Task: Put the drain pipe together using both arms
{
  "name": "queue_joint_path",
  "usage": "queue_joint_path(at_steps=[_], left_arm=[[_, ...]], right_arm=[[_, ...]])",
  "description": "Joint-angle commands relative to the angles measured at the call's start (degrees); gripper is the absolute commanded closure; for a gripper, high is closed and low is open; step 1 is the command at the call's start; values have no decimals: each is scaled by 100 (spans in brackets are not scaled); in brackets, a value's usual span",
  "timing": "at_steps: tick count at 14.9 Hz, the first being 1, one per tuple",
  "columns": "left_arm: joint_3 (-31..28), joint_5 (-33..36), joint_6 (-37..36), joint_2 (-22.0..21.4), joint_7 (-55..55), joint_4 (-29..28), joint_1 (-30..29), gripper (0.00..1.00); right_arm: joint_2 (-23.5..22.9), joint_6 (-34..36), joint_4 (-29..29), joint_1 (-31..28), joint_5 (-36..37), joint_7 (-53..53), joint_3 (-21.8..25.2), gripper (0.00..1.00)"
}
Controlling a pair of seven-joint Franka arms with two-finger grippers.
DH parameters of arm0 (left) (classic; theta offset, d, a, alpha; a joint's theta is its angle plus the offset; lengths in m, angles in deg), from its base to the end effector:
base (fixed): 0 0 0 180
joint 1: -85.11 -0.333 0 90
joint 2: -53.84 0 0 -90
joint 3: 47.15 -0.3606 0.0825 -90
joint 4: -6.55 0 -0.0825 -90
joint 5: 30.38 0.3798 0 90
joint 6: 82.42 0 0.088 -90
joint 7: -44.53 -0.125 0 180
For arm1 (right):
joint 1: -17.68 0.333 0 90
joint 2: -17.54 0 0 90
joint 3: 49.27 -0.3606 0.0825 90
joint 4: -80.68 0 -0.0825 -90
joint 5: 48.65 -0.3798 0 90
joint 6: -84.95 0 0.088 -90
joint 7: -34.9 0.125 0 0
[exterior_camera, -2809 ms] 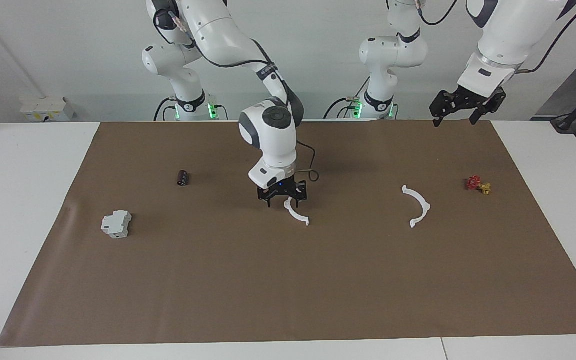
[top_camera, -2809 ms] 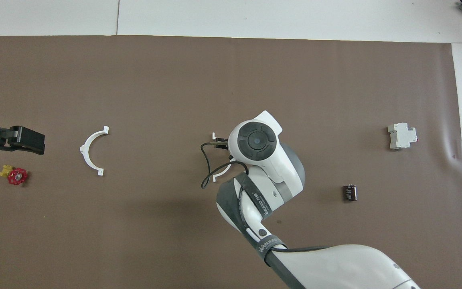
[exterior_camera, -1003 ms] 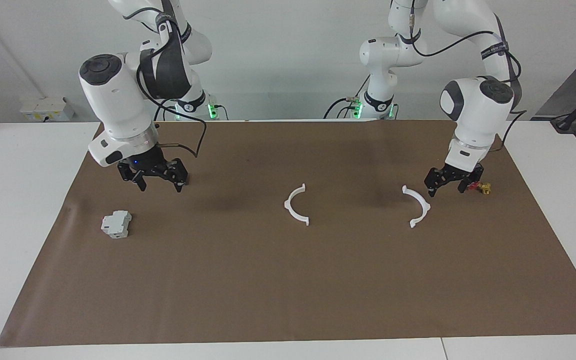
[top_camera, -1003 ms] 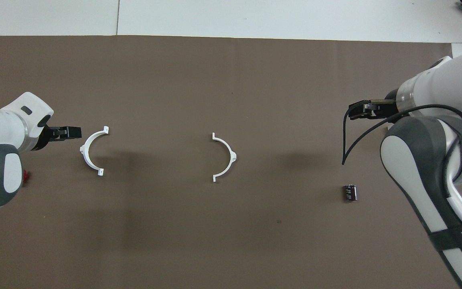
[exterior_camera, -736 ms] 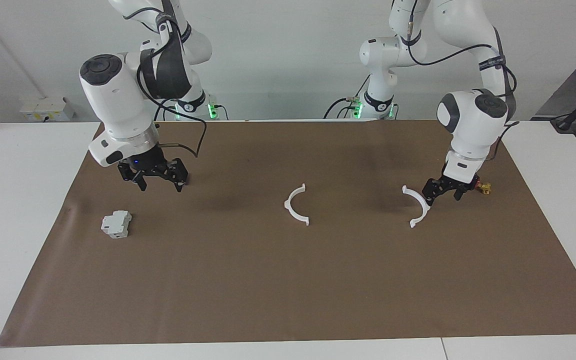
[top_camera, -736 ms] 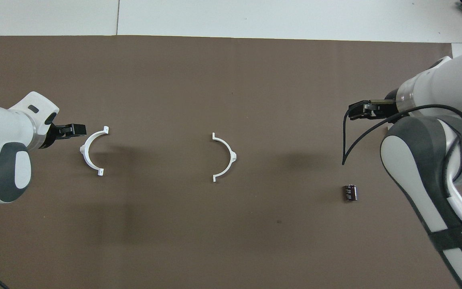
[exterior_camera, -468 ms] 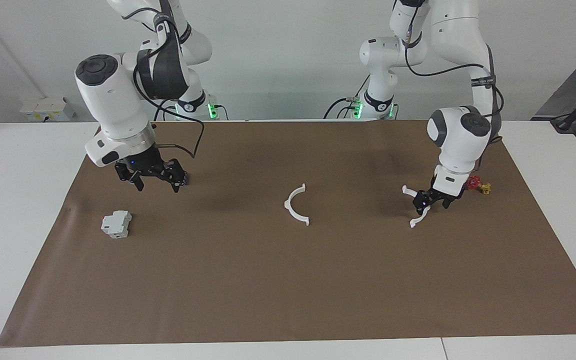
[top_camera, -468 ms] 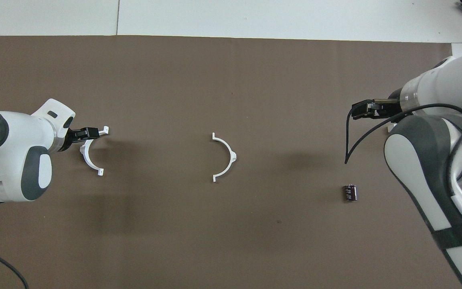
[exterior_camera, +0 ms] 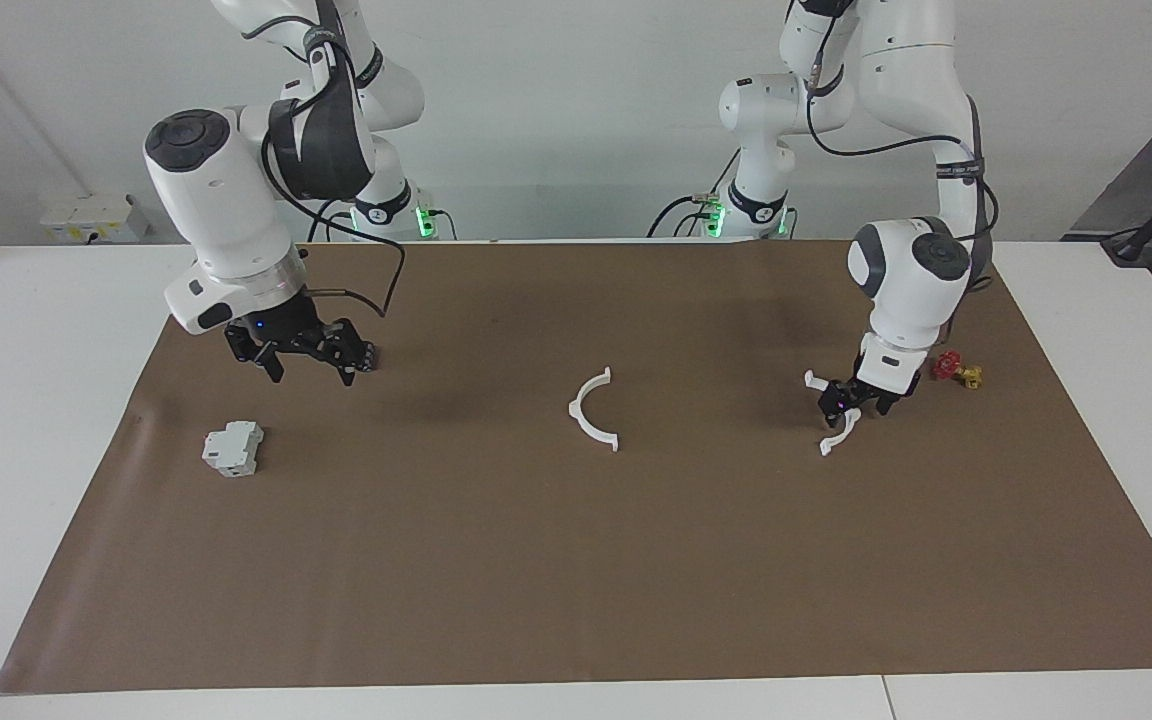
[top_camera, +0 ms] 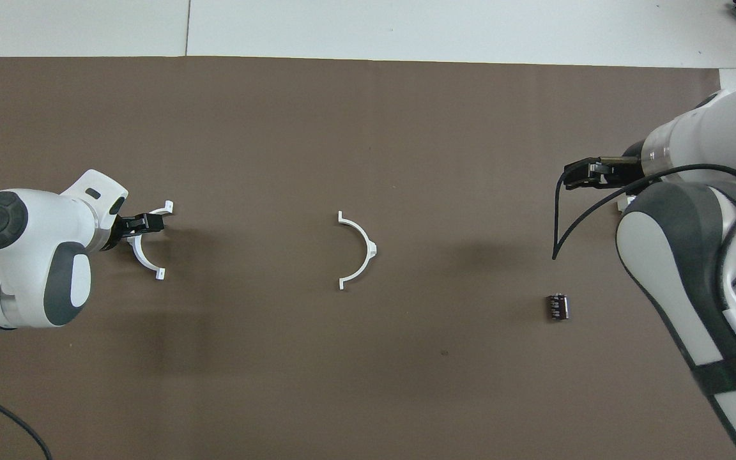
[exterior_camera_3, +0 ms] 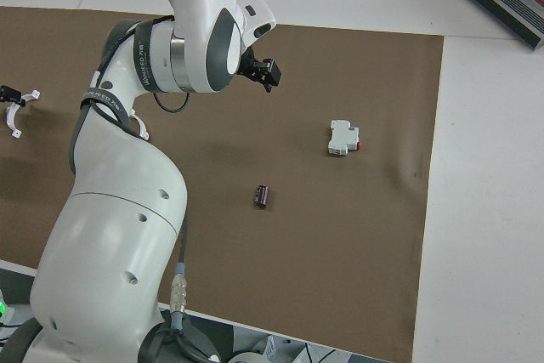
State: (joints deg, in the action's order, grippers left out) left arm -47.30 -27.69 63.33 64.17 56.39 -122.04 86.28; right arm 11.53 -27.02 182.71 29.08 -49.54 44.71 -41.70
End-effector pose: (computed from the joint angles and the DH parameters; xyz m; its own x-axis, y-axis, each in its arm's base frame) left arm 0.5597 -0.0101 0.3272 0.9811 0.1498 0.1222 0.1517 -0.9884 -0.0063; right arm 0.6010 0.0446 0.5257 0.9918 -0.1085 0.0683 -0.1078 -0.9941 -0.0128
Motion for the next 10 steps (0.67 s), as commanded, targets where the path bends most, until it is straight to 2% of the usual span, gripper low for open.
queue_joint_path(at_steps=[1, 2, 4, 5, 6, 10], left_arm=[[-20, -66, -73, -224, 18, -210, 59, 0], [-20, -66, -82, -224, 27, -219, 111, 7], [-20, -66, -91, -224, 36, -219, 147, 55], [-20, -66, -91, -224, 36, -210, 147, 85], [-20, -66, -117, -224, 36, -202, 147, 100], [-3, -66, -678, -224, 167, 202, 410, 100]], right_arm=[[66, 620, -244, -120, 36, -23, -53, 0], [74, 849, -367, -138, 36, -67, -53, 0], [205, 1202, -482, -269, 45, -128, -62, 0], [319, 1369, -482, -287, 45, -268, -53, 0], [460, 1570, -482, -314, 45, -400, -44, 0], [944, 2335, -491, -481, 62, -665, 8, 0]])
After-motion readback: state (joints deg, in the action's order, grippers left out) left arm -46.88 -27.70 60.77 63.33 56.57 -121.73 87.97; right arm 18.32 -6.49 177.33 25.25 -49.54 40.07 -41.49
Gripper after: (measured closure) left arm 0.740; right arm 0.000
